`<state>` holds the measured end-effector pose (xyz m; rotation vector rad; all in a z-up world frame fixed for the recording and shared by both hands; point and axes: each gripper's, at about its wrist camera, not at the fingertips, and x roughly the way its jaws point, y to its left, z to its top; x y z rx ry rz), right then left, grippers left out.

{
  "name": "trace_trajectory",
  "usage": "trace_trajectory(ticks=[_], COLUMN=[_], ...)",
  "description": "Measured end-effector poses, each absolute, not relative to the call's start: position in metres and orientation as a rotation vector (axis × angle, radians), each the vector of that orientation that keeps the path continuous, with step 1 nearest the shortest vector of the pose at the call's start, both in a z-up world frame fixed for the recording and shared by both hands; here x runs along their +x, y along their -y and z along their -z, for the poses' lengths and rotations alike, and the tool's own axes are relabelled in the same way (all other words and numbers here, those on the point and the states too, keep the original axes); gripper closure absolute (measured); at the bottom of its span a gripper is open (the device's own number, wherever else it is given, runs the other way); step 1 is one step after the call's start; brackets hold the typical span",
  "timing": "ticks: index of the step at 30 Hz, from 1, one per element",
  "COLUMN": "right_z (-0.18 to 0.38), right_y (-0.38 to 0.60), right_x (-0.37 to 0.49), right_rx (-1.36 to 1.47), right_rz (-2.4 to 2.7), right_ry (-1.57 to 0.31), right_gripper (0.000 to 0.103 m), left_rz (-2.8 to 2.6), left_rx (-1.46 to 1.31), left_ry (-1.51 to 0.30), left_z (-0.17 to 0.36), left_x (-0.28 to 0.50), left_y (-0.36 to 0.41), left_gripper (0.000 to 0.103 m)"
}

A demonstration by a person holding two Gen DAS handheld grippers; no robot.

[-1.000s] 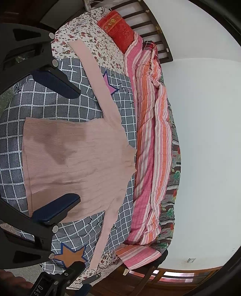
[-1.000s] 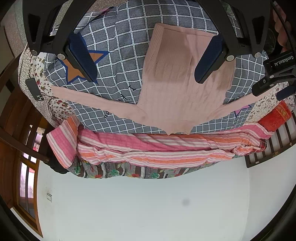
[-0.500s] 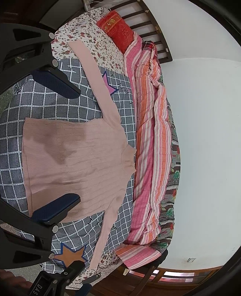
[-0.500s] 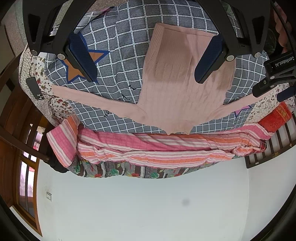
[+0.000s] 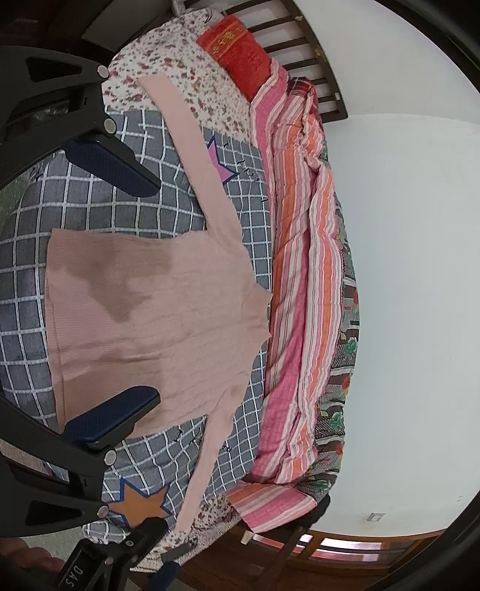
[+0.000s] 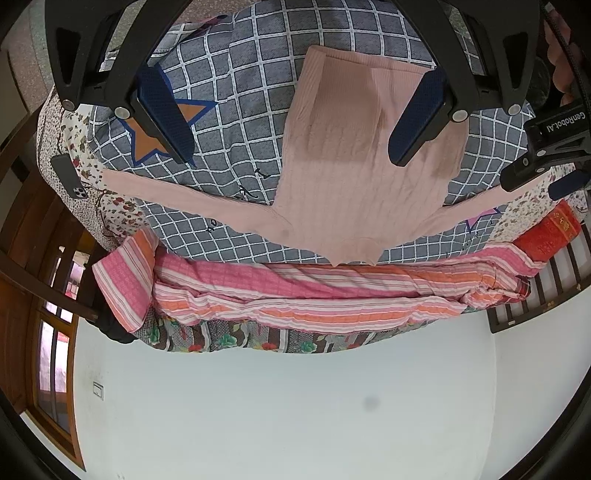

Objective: Fold small clothes

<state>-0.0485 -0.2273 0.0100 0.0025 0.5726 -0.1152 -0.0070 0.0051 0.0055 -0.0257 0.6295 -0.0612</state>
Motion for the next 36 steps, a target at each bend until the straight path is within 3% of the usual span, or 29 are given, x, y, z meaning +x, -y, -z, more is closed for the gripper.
trace_trajectory(ticks=[8, 14, 25, 30, 36], right_z=[-0.003, 0.013, 0.082, 0.116, 0.142], right_y=[0.224, 0.218, 0.220, 0.222, 0.221], right_x=[-0.041, -0.032, 0.011, 0.031, 0.049], right_rx=[-0.006, -0.023, 0.005, 0.011, 0.001], right_rz=[0.111, 0.113, 0.100, 0.092, 0.087], right_ry=[-0.583, -0.591, -0.652, -0.709, -0.756], right_gripper=[0.000, 0.000, 0.000, 0.000, 0.000], left_rz=[0.084, 0.167, 0.120, 0.074, -0.014], left_rx=[-0.077, -0.278, -0.429, -0.526, -0.658], left_ry=[-0.630, -0.643, -0.694, -0.702, -0.690], left_z=[0.010, 0.032, 0.107, 0.138, 0.166], left_x=[-0.003, 0.009, 0.047, 0.067, 0.092], left_y=[-0.019, -0.052, -0.117, -0.157, -0.215], left_gripper=[0.000, 0.000, 0.001, 0.005, 0.025])
